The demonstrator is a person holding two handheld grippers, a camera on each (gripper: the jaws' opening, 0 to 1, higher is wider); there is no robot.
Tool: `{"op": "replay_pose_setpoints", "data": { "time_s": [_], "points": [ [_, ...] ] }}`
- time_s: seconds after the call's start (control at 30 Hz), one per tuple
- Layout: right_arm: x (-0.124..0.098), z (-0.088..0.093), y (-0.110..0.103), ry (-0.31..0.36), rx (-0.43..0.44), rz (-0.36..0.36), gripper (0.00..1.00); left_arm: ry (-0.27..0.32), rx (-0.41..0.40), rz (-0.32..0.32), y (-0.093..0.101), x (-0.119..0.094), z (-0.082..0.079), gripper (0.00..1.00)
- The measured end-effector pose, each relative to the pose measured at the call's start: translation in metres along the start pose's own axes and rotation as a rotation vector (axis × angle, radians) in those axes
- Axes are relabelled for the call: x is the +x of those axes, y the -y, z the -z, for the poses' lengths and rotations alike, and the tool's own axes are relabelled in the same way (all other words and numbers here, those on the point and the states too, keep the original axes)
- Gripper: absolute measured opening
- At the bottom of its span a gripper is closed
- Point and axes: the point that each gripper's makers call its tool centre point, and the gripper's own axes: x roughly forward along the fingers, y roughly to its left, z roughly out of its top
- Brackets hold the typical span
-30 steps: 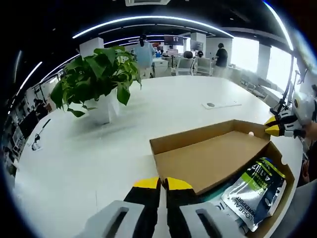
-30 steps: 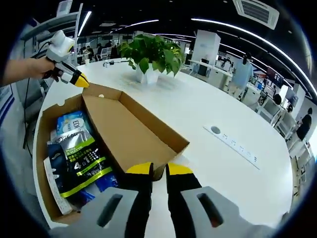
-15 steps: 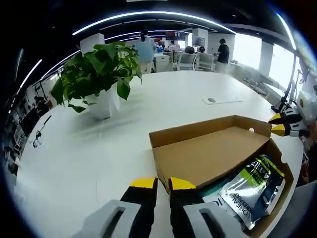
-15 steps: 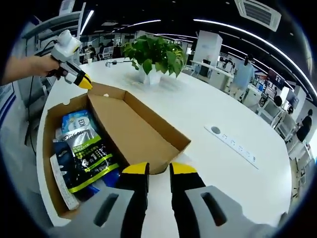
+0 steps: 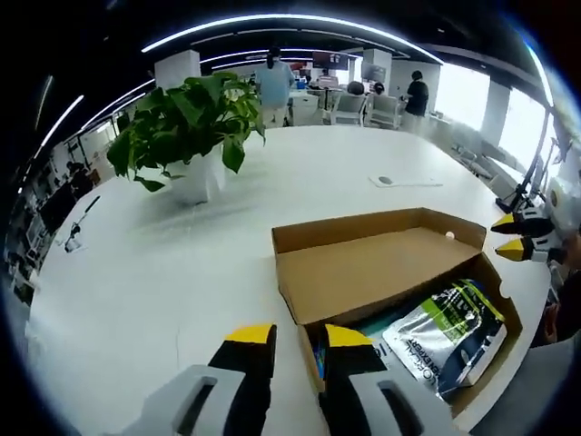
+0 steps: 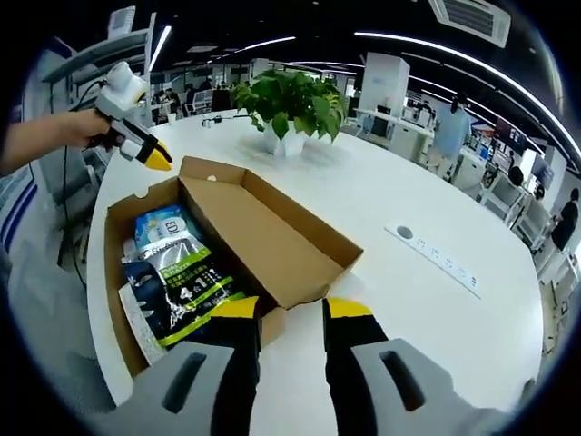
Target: Operate the shoe box by opening the lid, removing the specified soft item, and placing it in the target area until the item is outside and the box remains undamaged.
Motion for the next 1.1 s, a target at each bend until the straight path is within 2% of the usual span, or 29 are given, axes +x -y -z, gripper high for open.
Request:
{"op": "replay_pose_setpoints", "data": {
  "time_s": [0.23,0.5,0.8,1.1],
  "points": [
    [-0.004,0.001,-0.010,-0.006,0.008,-0.033,0.28,-0.015,-0.001,0.014,0.012,-0.013,0.007,0.24],
    [-0.006,0.004,-0.021,-0.015,0.010,-0.062,0.30,-0.035,0.017,0.060,0.035,-0.021,0.018,0.26],
    [-0.006,0.006,-0.031,-0.021,0.009,-0.089,0.33,-0.082,0.007,0.152,0.067,-0.014,0.041,0.27],
    [-0.004,0.008,-0.041,-0.032,0.005,-0.111,0.34,-0.125,-0.019,0.223,0.088,-0.004,0.060,0.28]
  ]
}}
